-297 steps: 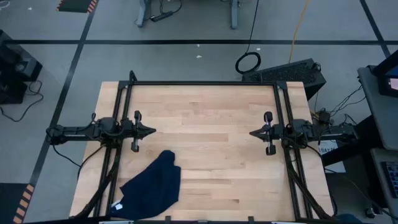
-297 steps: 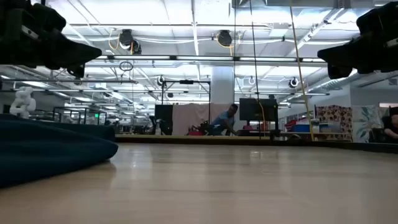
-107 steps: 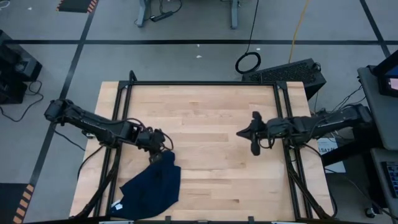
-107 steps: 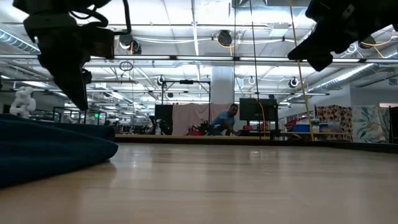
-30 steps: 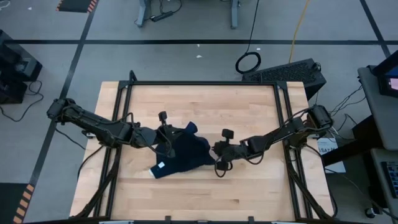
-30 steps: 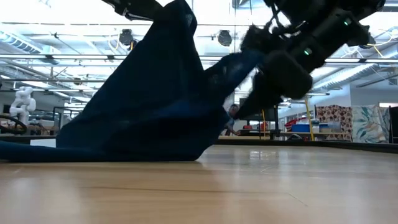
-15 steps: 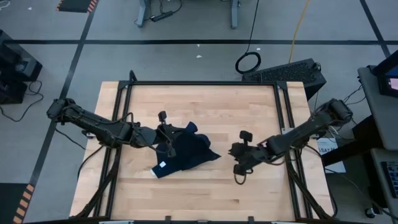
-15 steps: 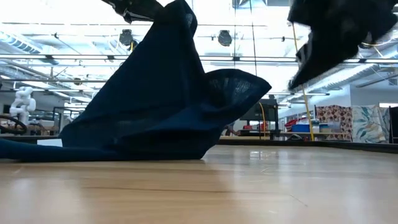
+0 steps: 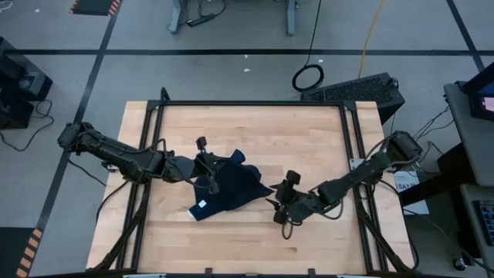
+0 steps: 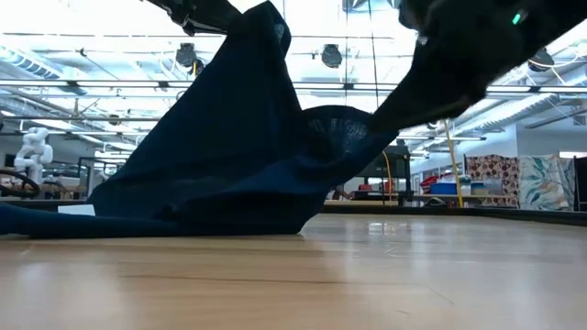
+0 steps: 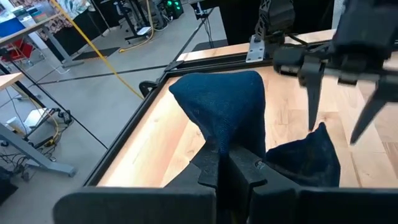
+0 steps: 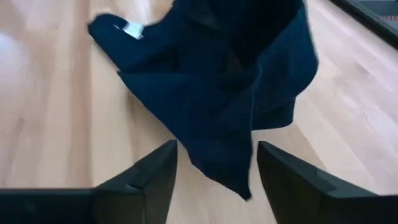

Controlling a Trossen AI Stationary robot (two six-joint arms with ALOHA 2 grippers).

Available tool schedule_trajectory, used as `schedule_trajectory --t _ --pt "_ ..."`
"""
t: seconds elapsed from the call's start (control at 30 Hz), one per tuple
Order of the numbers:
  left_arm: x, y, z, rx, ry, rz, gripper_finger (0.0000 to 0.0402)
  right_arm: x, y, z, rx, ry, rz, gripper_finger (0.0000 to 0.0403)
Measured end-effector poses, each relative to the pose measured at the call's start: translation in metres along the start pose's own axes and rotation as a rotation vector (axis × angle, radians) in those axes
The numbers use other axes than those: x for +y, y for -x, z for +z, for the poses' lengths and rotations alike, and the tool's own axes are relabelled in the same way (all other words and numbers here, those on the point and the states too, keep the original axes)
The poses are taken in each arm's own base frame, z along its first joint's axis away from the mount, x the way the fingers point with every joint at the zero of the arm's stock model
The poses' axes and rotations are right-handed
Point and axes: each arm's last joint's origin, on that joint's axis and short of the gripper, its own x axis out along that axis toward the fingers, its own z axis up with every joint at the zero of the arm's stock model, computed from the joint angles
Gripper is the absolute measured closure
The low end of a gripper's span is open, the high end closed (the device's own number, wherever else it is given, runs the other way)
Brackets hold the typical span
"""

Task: Roll towel into tight, uniform cylinder
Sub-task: Roll the blue cloth napkin

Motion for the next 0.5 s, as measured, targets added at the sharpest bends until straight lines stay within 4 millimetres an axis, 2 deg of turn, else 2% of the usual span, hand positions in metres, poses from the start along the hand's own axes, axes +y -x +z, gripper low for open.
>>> schedule_trajectory --t 0.07,0.13,0.23,0.33,0.37,0.5 --pt "0.0 0.0 0.0 0.001 -0.001 -0.001 0.0391 -0.001 -0.01 -0.005 0.017 -0.005 -0.024 0.0186" --pt "0.0 0.0 0.0 0.003 0.0 -0.001 0.0391 -0.004 -0.016 -0.008 0.034 -0.006 -0.045 0.0208" --pt "0.0 0.0 -0.001 0.005 -0.002 -0.001 0.0391 -0.005 -0.017 -0.008 0.036 0.009 -0.048 0.028" --pt "0.0 0.0 -0.001 0.005 -0.002 -0.002 0.0391 -0.005 -0.009 -0.003 0.03 0.046 -0.017 0.0372" --pt "0.0 0.0 -0.001 0.006 -0.002 -0.002 0.0391 -0.005 -0.005 0.0 0.025 0.057 -0.004 0.0387" --pt "0.0 0.0 -0.002 0.013 0.024 -0.001 0.039 -0.012 0.013 0.011 0.022 0.081 0.01 0.0393"
